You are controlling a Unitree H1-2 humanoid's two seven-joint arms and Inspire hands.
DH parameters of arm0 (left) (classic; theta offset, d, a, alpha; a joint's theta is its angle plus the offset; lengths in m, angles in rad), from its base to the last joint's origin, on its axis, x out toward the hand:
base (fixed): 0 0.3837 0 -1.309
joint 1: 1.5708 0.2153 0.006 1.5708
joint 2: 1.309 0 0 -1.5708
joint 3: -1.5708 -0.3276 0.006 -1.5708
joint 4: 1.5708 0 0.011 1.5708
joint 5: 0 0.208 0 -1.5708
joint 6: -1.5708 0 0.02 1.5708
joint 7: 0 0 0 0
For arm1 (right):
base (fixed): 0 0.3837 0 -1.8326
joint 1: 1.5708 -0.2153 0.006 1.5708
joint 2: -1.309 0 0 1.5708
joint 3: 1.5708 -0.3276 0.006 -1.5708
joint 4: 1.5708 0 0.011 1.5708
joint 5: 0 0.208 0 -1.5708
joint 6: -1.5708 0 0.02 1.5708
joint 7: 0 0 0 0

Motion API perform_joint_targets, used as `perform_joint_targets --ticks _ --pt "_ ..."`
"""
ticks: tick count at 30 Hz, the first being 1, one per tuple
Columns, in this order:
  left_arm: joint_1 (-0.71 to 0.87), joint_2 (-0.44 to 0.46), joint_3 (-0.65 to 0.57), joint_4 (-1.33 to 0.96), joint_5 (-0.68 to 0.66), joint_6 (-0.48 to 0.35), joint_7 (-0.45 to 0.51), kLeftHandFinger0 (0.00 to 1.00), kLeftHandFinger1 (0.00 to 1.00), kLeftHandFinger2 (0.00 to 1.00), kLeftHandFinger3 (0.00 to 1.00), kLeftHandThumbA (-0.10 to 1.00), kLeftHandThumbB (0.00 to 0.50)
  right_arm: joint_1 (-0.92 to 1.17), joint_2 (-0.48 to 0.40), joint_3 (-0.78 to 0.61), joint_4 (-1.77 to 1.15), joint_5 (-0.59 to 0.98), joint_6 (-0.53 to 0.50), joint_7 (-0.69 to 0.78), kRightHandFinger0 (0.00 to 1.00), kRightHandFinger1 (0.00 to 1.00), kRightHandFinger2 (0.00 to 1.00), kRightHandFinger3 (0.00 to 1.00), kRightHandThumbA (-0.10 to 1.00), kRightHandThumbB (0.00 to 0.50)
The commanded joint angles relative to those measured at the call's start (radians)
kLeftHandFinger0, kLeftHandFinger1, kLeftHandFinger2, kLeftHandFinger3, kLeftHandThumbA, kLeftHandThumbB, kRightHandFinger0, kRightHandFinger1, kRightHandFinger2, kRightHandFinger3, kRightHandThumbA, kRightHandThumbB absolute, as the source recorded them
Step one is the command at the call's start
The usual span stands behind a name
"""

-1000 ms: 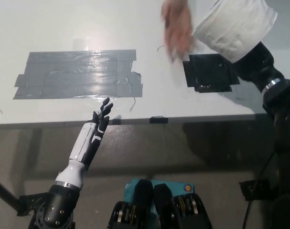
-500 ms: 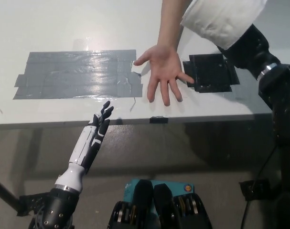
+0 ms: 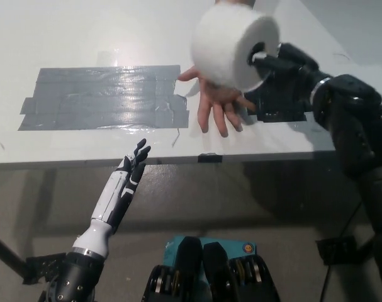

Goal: A toilet paper roll is kept on the black spot on the desk infront of the robot and the robot inserts its right thumb into the hole in the centre to grab the roll. Then it passes the roll to a person.

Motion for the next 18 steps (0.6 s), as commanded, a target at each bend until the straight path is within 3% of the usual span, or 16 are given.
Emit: perform_joint_targets --ticks 1,5,6,8,9,10,13,16,18 --pt "-0.032 0.013 0.000 -0.047 0.001 -0.007 -0.016 1.00 1.00 1.00 1.00 1.00 0.113 -0.232 -0.058 0.188 0.081 -0.339 -0.194 -0.107 0.11 0.64 1.00 0.98 -0.10 0.176" --pt "-0.035 0.015 0.000 -0.054 0.004 0.003 -0.019 1.00 1.00 1.00 1.00 1.00 0.111 -0.261 -0.054 0.259 0.129 -0.398 -0.225 -0.132 0.14 0.63 0.96 0.94 -0.10 0.183" --pt "-0.035 0.016 0.000 -0.056 0.002 0.006 -0.021 1.00 1.00 1.00 1.00 1.00 0.110 -0.270 -0.047 0.278 0.155 -0.413 -0.245 -0.139 0.18 0.59 0.91 0.88 -0.10 0.187" --pt "-0.038 0.015 0.002 -0.054 -0.005 0.009 -0.025 1.00 1.00 1.00 1.00 1.00 0.120 -0.275 -0.037 0.288 0.175 -0.410 -0.258 -0.140 0.10 0.54 0.90 0.86 -0.10 0.186" --pt "-0.038 0.015 0.002 -0.054 -0.005 0.009 -0.025 1.00 1.00 1.00 1.00 1.00 0.121 -0.276 -0.036 0.291 0.179 -0.411 -0.260 -0.141 0.13 0.56 0.88 0.84 -0.10 0.216" --pt "-0.036 0.014 0.003 -0.059 -0.005 0.015 -0.026 1.00 1.00 1.00 1.00 1.00 0.123 -0.277 -0.025 0.299 0.186 -0.416 -0.260 -0.141 0.09 0.57 0.90 0.85 -0.10 0.185" --pt "-0.040 0.013 0.002 -0.059 -0.004 0.015 -0.027 1.00 1.00 1.00 1.00 0.99 0.122 -0.280 -0.006 0.307 0.202 -0.423 -0.270 -0.141 0.12 0.61 0.93 0.87 -0.10 0.189" --pt "-0.044 0.014 0.002 -0.060 -0.003 0.025 -0.029 1.00 1.00 1.00 1.00 0.98 0.123 -0.282 0.014 0.323 0.217 -0.450 -0.283 -0.147 0.16 0.64 0.94 0.86 -0.10 0.188" --pt "-0.046 0.014 0.003 -0.057 -0.001 0.024 -0.028 1.00 1.00 1.00 1.00 0.98 0.127 -0.286 0.017 0.334 0.220 -0.466 -0.279 -0.135 0.23 0.70 0.96 0.86 -0.10 0.189"
